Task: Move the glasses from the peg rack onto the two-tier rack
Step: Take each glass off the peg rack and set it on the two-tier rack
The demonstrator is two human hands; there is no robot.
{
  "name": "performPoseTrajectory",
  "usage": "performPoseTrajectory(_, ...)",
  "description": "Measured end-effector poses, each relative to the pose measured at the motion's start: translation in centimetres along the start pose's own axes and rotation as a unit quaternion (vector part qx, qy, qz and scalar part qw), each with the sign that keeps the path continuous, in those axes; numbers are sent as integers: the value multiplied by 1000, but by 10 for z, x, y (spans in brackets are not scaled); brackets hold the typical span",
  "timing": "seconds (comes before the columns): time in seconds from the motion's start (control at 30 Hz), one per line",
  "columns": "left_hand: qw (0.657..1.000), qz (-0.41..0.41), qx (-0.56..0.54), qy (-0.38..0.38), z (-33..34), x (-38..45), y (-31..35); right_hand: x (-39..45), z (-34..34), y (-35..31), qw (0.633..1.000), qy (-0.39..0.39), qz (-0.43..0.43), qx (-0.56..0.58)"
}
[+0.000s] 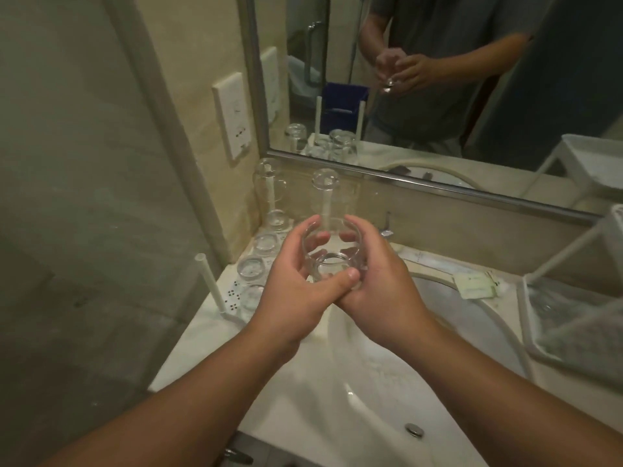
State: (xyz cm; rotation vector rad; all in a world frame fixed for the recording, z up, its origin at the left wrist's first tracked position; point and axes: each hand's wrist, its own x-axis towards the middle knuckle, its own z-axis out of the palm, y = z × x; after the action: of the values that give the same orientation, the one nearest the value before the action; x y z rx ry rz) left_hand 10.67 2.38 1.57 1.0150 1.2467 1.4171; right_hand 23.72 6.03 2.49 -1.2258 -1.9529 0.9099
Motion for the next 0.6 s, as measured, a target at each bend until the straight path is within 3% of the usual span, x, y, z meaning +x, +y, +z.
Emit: performPoseTrajectory(0.6, 976, -45, 49, -205, 217, -20, -47, -108, -161, 120, 976, 171, 133, 38)
